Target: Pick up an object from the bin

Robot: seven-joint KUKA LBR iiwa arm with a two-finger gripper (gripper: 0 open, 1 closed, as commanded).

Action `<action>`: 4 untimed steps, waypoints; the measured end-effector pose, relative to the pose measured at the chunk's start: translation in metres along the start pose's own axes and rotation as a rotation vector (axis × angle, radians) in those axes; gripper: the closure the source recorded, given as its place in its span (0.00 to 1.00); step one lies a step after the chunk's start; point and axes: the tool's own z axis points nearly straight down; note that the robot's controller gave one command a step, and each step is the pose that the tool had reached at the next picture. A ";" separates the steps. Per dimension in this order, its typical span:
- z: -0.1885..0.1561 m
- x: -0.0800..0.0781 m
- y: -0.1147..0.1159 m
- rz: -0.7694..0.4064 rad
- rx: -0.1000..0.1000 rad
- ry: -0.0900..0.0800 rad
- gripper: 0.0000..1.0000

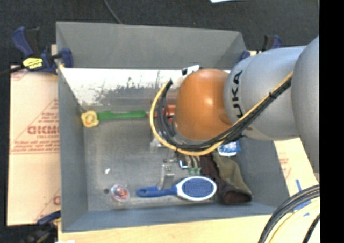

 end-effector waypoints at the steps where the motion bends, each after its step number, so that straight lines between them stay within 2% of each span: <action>1: -0.004 -0.002 0.000 0.004 -0.001 -0.008 0.00; 2: 0.070 0.027 -0.060 -0.156 0.001 -0.005 0.00; 3: -0.005 0.032 -0.067 -0.098 0.000 -0.008 0.00; 4: 0.071 0.026 -0.065 -0.158 0.000 -0.013 0.00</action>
Offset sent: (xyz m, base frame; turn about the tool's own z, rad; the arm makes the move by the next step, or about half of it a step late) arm -0.0310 -0.0652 -0.0782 -0.1691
